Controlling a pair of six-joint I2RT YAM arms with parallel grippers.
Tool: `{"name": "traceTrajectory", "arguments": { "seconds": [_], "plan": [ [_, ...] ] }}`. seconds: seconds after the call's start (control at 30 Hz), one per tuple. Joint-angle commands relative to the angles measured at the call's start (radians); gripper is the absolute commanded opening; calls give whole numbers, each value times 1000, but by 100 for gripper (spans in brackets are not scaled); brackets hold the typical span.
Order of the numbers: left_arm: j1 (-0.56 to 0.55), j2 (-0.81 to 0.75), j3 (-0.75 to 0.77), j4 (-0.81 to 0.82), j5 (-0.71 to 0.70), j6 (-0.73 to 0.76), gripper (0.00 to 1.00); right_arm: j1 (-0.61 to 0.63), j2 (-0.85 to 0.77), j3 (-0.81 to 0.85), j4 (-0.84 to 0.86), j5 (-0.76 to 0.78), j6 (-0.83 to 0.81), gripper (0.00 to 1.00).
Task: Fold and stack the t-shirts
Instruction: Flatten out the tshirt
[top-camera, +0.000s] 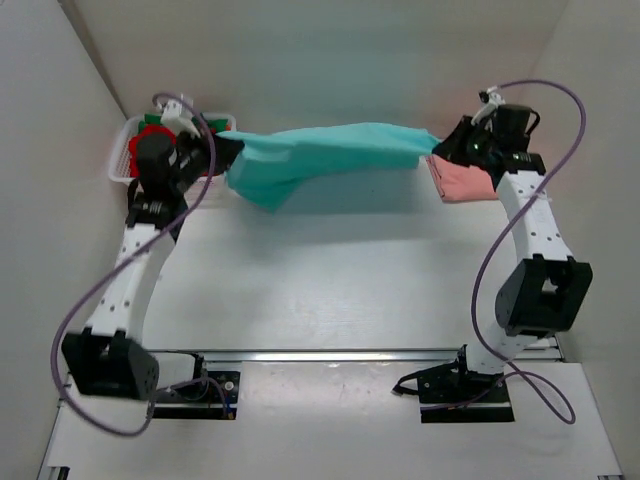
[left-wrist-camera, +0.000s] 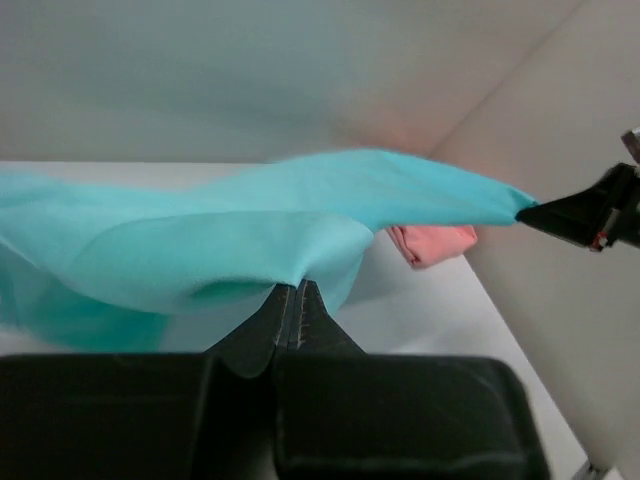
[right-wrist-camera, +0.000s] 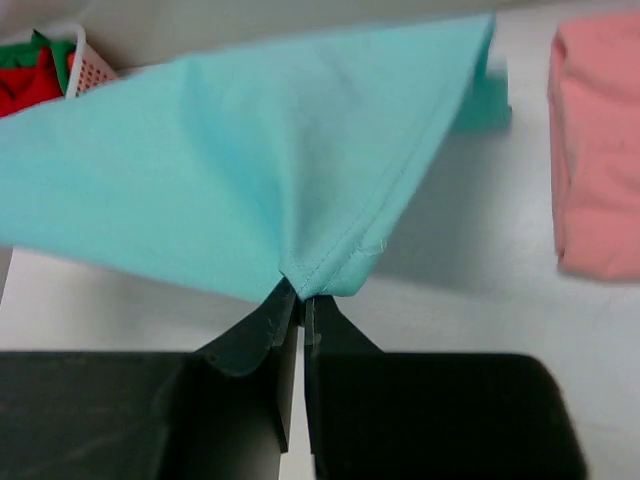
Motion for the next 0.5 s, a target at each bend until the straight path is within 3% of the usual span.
{"name": "traceTrajectory", "arguments": {
  "seconds": [0.0, 0.13, 0.23, 0.4, 0.47],
  "plan": [
    [-11, -111, -350, 85, 4, -19, 0, -33, -37, -306, 140, -37, 28, 0],
    [-51, -195, -691, 202, 39, -104, 0, -4, -54, -498, 109, -37, 12, 0],
    [-49, -337, -837, 179, 70, -126, 0, 13, -152, -634, 72, -32, 15, 1],
    [-20, -615, -828, 0, 0, -123, 0, 8, -442, -755, 69, -36, 31, 0],
    [-26, -629, -781, -47, -2, -109, 0, -10, -514, -752, 77, -45, 41, 0]
  ]
}}
